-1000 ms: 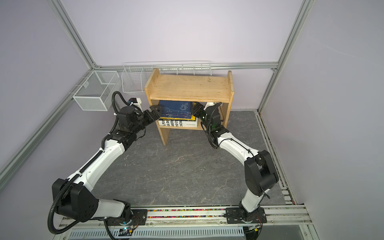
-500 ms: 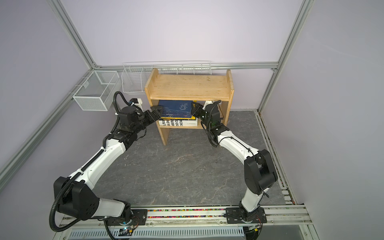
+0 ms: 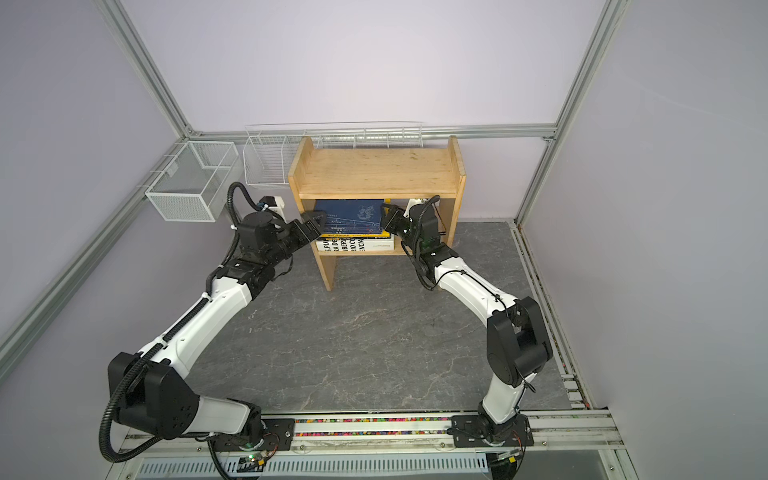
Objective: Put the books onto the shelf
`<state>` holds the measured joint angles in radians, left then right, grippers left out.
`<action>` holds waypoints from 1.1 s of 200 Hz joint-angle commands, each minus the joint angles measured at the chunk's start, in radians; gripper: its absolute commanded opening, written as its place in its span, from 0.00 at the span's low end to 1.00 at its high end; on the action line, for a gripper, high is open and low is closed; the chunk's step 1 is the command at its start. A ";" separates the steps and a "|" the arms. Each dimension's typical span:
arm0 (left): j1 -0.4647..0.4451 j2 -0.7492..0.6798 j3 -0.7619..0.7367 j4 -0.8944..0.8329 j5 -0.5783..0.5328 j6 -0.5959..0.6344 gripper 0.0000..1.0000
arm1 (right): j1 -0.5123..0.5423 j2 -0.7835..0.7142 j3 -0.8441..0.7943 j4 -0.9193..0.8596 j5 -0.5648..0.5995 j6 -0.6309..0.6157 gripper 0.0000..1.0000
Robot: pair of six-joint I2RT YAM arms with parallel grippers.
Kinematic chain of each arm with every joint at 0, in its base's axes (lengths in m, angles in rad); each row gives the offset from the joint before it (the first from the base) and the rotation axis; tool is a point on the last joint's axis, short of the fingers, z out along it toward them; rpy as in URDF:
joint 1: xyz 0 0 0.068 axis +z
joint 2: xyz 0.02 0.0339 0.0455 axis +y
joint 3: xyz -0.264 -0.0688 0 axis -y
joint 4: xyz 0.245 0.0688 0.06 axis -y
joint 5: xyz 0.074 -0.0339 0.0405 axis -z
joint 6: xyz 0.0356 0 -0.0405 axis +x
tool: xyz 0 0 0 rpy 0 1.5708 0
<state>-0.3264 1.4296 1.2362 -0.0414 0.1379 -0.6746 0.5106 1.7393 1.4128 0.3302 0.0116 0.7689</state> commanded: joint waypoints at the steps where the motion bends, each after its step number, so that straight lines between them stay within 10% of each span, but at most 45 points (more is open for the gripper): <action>1: 0.003 0.046 0.076 -0.011 -0.051 -0.020 0.97 | 0.017 -0.026 0.062 0.145 -0.039 -0.117 0.35; 220: -0.021 -0.025 0.025 -0.222 -0.243 -0.039 0.79 | -0.003 0.005 0.044 0.184 -0.001 -0.054 0.36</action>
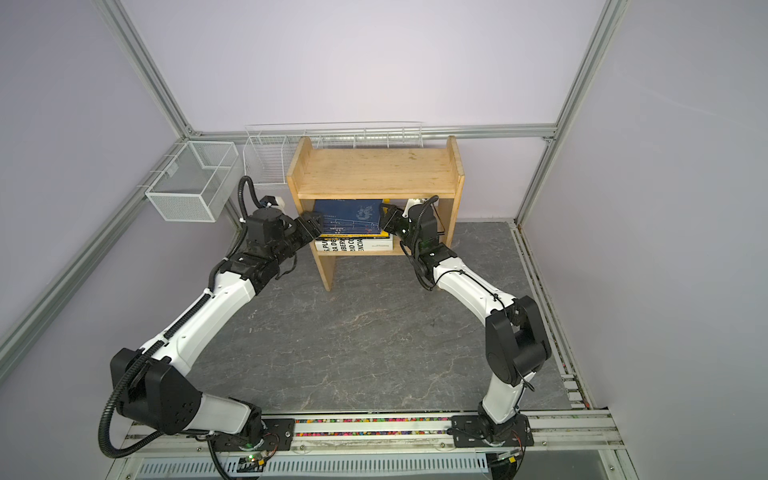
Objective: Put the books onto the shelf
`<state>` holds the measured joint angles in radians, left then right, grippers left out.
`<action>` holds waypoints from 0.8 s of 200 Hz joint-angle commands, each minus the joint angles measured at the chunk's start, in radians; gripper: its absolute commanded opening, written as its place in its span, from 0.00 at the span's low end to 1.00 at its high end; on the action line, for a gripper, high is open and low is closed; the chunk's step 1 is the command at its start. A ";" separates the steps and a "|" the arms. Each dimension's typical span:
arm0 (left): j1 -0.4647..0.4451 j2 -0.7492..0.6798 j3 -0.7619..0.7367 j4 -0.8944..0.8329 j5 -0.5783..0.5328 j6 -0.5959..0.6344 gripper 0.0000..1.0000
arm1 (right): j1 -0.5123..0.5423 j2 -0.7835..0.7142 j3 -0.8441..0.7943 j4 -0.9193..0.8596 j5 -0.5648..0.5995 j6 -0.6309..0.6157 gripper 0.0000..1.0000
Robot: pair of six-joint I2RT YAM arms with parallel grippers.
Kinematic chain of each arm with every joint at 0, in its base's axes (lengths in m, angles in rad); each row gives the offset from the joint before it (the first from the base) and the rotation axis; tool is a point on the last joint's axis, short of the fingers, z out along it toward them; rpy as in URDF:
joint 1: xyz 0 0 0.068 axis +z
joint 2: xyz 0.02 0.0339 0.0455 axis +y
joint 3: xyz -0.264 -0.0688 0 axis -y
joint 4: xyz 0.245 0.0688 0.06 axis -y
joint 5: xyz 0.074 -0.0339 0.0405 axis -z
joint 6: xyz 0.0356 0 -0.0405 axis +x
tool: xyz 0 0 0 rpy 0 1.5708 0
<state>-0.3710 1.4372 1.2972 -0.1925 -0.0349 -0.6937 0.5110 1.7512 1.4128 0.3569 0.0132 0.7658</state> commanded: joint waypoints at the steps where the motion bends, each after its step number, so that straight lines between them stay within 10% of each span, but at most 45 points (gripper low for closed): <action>1: 0.023 -0.033 -0.037 -0.070 -0.070 -0.020 0.79 | -0.003 -0.006 0.044 0.158 -0.002 -0.050 0.36; 80: 0.024 -0.178 -0.140 0.003 -0.013 -0.037 0.74 | -0.020 -0.035 0.003 0.237 -0.037 -0.013 0.48; 160: 0.023 -0.341 -0.218 0.053 0.020 0.021 0.82 | -0.045 -0.121 -0.090 0.320 -0.113 0.224 0.82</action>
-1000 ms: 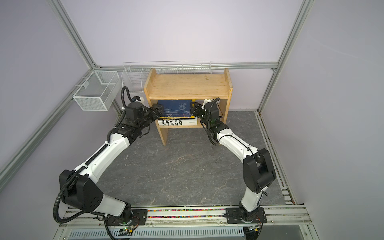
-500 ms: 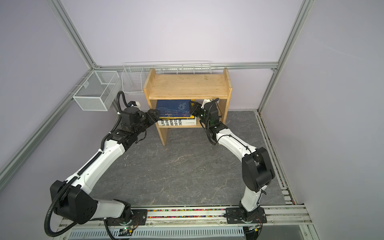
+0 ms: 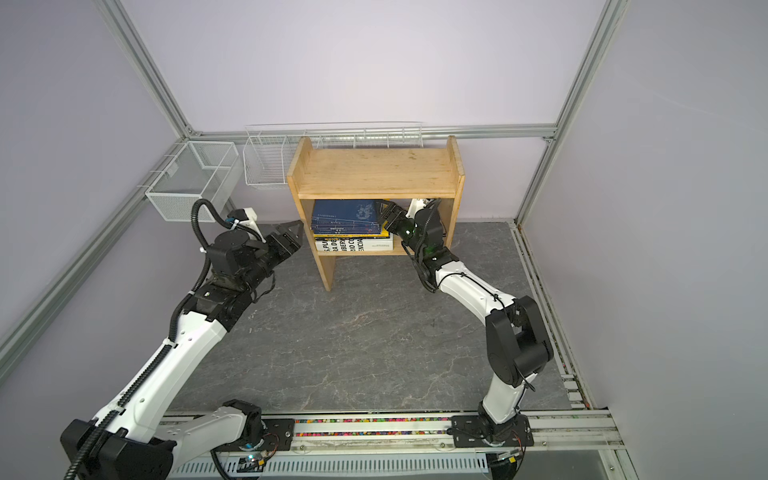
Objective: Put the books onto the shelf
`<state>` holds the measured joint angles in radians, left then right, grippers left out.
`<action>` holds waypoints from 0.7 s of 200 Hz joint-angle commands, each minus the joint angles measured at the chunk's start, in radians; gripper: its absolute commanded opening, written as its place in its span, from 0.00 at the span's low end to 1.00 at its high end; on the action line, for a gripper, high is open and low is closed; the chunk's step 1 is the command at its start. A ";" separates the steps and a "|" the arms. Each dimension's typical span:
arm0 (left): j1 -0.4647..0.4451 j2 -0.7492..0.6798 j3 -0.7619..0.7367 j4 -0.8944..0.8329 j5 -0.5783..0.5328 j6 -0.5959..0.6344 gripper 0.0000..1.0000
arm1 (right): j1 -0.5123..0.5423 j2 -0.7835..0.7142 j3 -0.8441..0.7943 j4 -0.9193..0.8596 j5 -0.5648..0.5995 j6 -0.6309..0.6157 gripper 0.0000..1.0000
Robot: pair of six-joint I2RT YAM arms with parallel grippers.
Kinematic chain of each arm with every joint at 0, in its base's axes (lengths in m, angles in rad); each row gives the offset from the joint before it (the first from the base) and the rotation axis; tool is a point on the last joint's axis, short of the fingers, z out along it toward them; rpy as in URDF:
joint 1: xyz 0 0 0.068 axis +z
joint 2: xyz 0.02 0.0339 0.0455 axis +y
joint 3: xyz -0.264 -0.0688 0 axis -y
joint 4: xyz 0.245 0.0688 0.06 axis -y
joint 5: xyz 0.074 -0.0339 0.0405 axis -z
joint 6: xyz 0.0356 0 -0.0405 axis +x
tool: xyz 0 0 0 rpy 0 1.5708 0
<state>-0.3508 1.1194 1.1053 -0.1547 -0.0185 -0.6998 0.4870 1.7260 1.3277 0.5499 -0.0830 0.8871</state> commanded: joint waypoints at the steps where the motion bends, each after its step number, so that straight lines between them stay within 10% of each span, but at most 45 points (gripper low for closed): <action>1: 0.004 -0.023 -0.027 0.015 0.003 0.028 0.82 | -0.022 -0.097 -0.005 0.123 -0.017 0.106 0.82; 95: 0.017 -0.097 -0.059 -0.047 0.021 0.201 0.97 | -0.085 -0.188 -0.128 0.090 -0.474 0.358 1.00; 140: 0.079 -0.146 -0.116 -0.011 0.019 0.199 1.00 | -0.076 -0.302 -0.199 -0.045 -0.649 0.313 0.89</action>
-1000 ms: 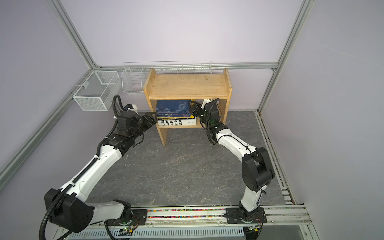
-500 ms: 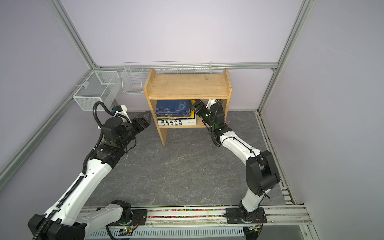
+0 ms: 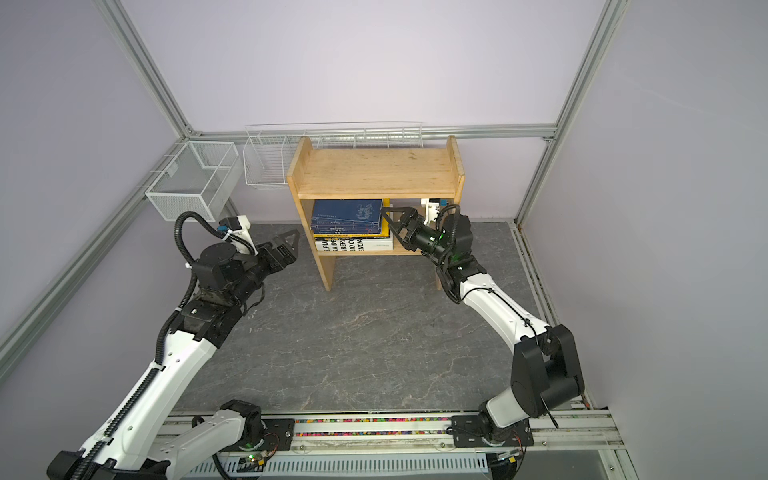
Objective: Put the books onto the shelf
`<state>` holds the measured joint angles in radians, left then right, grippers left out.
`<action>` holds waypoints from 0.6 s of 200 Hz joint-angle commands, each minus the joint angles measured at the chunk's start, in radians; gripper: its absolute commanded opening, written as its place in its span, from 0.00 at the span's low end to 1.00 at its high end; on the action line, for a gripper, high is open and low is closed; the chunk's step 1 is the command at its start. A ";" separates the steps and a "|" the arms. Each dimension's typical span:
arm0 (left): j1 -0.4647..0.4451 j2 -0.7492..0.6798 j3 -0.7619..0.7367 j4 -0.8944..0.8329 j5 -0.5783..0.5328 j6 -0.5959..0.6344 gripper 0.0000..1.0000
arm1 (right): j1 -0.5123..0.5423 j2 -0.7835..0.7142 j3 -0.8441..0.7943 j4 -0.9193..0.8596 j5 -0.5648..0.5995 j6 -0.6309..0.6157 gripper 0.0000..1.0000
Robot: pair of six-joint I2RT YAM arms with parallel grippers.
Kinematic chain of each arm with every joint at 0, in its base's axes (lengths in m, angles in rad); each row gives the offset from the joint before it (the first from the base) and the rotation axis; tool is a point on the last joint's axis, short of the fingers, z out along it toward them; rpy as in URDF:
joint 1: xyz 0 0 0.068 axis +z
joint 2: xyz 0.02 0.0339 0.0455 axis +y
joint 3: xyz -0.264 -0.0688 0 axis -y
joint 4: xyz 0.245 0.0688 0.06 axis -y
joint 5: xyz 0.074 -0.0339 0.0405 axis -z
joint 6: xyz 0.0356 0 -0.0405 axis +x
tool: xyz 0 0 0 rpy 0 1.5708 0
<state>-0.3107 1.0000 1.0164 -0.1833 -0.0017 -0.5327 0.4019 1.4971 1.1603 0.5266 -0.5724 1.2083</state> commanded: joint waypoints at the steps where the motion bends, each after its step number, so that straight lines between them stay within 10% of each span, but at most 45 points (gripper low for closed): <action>1: 0.042 -0.028 -0.030 0.019 0.003 0.033 1.00 | 0.010 -0.075 -0.033 -0.025 -0.165 -0.008 0.89; 31: 0.122 -0.057 -0.077 0.049 -0.071 0.043 1.00 | 0.043 -0.139 -0.114 -0.135 -0.270 -0.101 0.88; 55: 0.145 -0.031 -0.100 0.053 -0.218 0.131 0.99 | 0.094 -0.228 -0.102 -0.550 -0.176 -0.375 0.88; 83: 0.147 0.035 -0.143 0.087 -0.425 0.251 0.99 | 0.186 -0.351 -0.028 -1.012 0.252 -0.691 0.88; 120: 0.150 0.091 -0.370 0.383 -0.542 0.437 0.99 | 0.196 -0.585 -0.126 -1.165 1.047 -0.770 0.88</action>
<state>-0.1665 1.0588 0.7723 0.0071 -0.3992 -0.2668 0.6033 1.0470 1.0889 -0.4175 -0.1516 0.5945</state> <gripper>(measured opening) 0.994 0.880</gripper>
